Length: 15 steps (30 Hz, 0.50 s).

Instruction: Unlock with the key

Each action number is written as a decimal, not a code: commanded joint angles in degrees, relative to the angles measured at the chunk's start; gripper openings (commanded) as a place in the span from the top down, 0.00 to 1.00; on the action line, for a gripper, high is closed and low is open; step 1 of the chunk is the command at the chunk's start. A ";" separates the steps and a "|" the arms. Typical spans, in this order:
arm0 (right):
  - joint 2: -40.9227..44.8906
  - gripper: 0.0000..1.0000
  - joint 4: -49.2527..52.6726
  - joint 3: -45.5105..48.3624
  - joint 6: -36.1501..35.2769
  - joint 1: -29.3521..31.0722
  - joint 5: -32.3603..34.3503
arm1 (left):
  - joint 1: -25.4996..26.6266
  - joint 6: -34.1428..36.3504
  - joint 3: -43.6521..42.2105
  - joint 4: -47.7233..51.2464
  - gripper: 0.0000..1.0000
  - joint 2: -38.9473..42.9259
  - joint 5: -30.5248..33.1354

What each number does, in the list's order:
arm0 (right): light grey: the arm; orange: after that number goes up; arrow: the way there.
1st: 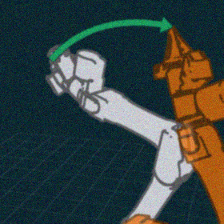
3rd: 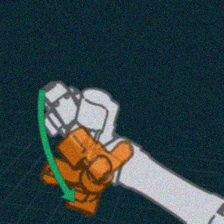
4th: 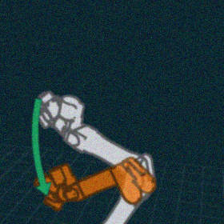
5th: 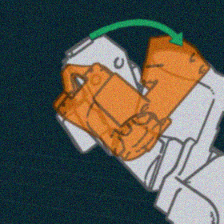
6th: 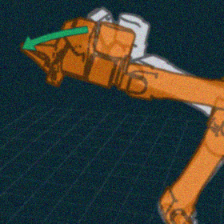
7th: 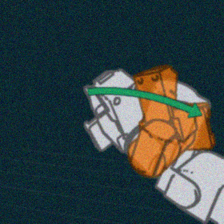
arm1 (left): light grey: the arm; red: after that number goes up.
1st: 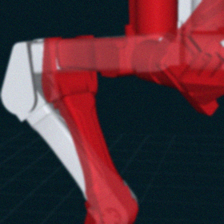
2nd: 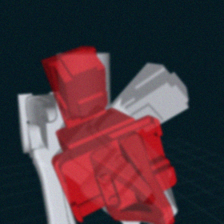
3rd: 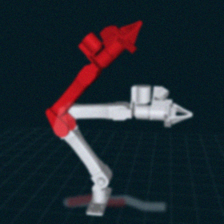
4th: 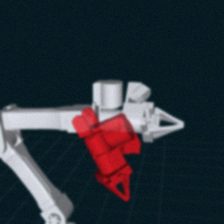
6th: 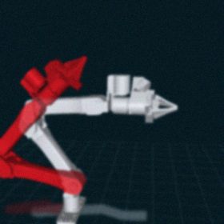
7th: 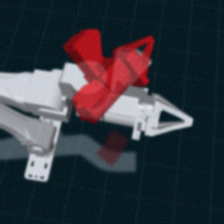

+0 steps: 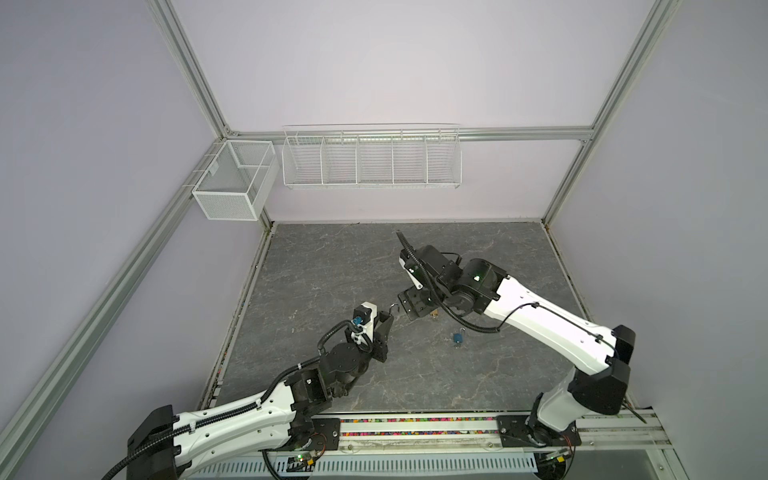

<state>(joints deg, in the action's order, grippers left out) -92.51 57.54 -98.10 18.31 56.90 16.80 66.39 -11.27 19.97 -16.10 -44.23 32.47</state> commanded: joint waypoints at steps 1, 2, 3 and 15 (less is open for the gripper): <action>1.41 0.12 -3.66 0.79 -1.51 -1.97 -2.05 | 0.09 0.54 0.34 -2.56 1.00 0.70 -1.59; 1.67 0.12 -4.90 1.10 -1.78 -2.60 -3.51 | 0.06 0.50 0.34 -2.67 1.00 0.72 -1.83; 1.65 0.11 -5.57 1.28 -1.82 -3.04 -4.64 | 0.06 0.63 0.34 -2.84 1.00 0.72 -2.28; 1.16 0.11 -8.67 4.72 -4.91 -3.90 -10.82 | 0.07 1.07 0.51 -3.38 1.00 0.77 -2.34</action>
<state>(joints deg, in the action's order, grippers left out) -92.05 50.54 -94.80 15.51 53.12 8.16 66.39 -11.22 19.97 -17.34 -44.23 30.00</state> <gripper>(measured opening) 0.893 0.290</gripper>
